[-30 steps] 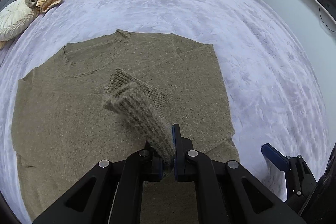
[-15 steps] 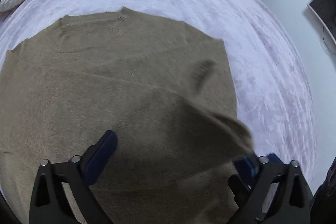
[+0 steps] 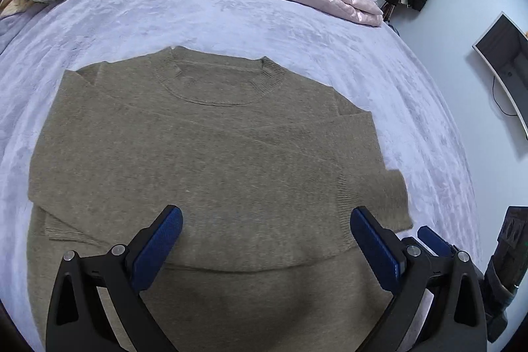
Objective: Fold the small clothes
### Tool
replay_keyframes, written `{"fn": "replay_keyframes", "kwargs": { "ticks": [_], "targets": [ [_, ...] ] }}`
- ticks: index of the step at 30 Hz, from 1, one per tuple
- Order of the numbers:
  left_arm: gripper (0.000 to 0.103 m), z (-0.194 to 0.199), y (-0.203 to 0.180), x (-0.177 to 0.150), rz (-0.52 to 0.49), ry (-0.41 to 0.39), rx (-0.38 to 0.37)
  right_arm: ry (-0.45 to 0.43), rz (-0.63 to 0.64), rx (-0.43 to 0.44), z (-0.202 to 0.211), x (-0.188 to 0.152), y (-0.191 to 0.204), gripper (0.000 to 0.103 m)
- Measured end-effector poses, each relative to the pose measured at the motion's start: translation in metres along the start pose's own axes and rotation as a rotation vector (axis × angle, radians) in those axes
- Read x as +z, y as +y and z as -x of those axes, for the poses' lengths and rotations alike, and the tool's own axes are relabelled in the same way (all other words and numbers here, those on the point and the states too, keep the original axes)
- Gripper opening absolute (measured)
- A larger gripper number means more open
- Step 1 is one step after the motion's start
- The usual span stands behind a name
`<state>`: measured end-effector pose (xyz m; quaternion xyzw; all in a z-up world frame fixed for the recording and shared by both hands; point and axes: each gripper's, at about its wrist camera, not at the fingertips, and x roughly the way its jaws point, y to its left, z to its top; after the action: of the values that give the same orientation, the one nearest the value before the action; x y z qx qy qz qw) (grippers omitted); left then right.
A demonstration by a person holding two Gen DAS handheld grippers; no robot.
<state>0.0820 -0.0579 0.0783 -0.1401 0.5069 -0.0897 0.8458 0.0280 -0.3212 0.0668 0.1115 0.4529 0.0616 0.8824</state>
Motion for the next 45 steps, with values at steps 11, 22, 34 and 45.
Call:
{"fn": "replay_keyframes", "kwargs": {
  "ticks": [11,22,34,45],
  "targets": [
    [0.102,-0.027,0.117,0.001,0.025,0.061,0.260,0.081,0.062,-0.032,-0.043,0.001,0.036,0.093],
    [0.102,0.004,0.083,0.011,-0.118,-0.088,0.261,-0.011,0.195,-0.155,-0.016,0.011,0.084,0.094],
    [0.102,-0.029,0.121,0.016,-0.093,0.002,0.250,0.125,0.226,-0.125,-0.087,0.010,0.108,0.093],
    [0.102,-0.053,0.141,0.062,-0.053,0.029,0.243,0.122,0.231,-0.157,-0.093,0.045,0.121,0.094]
  ]
}}
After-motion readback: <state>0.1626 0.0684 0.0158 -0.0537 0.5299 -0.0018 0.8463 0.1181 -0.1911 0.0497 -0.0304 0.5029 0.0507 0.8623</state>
